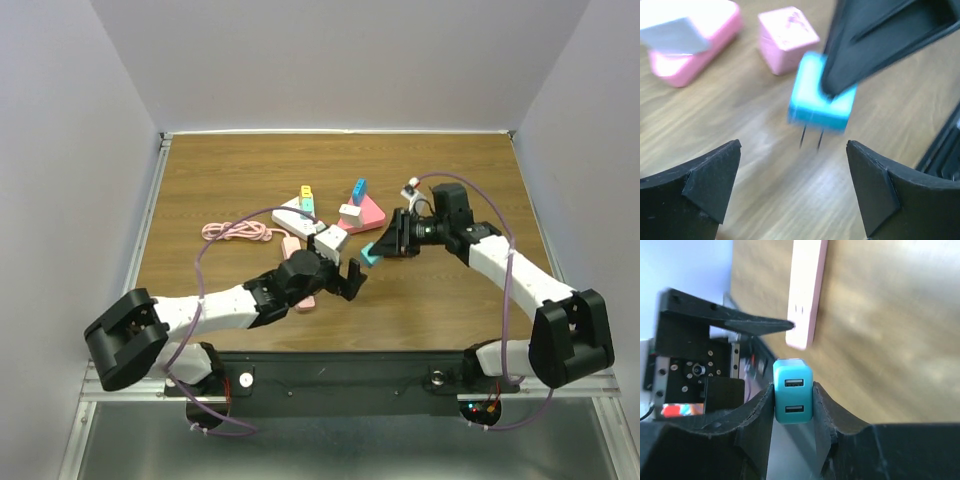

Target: Insert the plug

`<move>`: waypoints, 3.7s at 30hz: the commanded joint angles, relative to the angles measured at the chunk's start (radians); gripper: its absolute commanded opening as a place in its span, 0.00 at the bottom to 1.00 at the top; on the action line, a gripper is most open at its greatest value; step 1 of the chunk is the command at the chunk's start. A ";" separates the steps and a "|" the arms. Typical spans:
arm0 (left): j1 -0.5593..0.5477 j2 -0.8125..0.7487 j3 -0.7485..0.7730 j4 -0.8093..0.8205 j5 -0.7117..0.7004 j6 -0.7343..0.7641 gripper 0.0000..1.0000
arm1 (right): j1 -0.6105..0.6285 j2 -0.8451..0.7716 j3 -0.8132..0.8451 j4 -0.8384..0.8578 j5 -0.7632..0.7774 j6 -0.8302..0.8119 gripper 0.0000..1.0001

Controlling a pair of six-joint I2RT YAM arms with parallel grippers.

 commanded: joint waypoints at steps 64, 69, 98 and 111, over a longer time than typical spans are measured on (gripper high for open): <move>0.756 0.420 0.211 0.068 0.171 -0.178 0.86 | 0.417 0.718 0.800 -0.010 0.978 -0.052 0.00; 0.756 0.421 0.197 0.071 0.169 -0.182 0.82 | 0.420 0.729 0.807 -0.008 1.013 -0.055 0.00; 0.733 0.366 0.119 0.085 0.201 -0.238 0.63 | 0.463 0.717 0.810 0.015 1.076 -0.069 0.00; 0.718 0.352 0.105 0.087 0.197 -0.242 0.63 | 0.469 0.708 0.810 0.018 1.067 -0.068 0.01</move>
